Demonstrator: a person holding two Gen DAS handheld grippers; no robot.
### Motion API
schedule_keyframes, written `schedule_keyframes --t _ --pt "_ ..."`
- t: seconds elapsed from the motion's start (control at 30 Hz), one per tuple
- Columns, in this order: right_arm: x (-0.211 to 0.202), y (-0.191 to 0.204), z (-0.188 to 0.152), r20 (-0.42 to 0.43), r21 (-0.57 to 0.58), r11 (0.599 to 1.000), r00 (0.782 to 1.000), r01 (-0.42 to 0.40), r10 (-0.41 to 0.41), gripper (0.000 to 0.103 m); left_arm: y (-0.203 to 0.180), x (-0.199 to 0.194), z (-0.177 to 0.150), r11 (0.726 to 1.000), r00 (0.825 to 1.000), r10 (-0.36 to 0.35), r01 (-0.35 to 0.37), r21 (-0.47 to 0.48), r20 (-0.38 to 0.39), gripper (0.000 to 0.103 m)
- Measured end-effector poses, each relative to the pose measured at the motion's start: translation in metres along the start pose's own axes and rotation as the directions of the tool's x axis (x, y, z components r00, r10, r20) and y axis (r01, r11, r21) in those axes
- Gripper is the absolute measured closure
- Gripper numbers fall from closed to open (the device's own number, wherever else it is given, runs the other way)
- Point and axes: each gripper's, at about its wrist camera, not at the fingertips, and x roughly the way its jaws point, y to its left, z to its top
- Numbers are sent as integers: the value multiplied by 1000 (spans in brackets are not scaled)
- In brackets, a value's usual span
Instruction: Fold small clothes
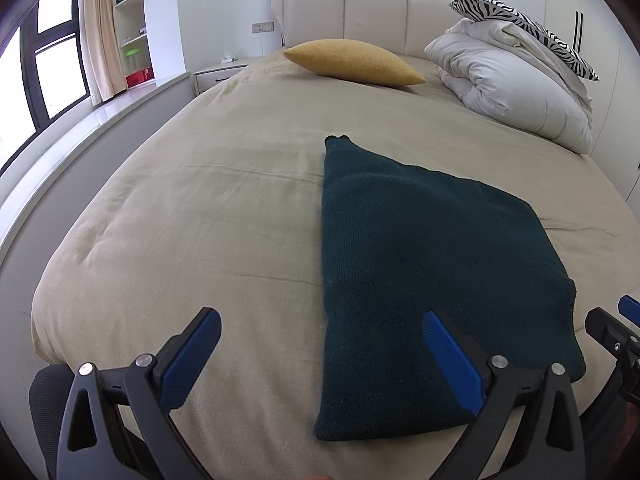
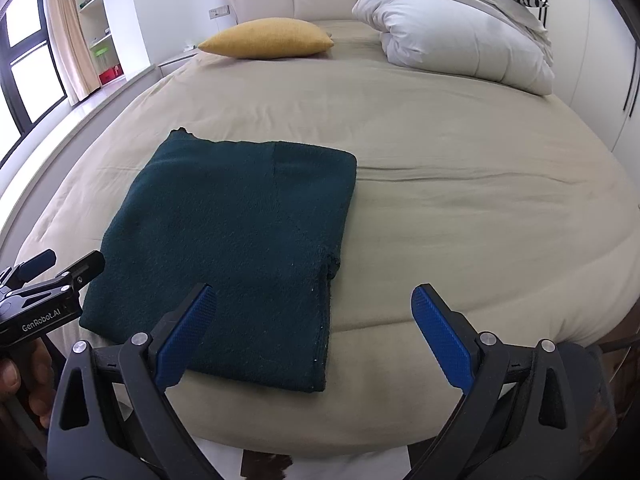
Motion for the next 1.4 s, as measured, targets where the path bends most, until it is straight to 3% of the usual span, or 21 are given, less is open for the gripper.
schedule_keyframes --t 1.4 --pt "2 2 -4 -10 6 1000 1000 -6 6 4 -1 0 0 1000 1000 0 0 4 -5 0"
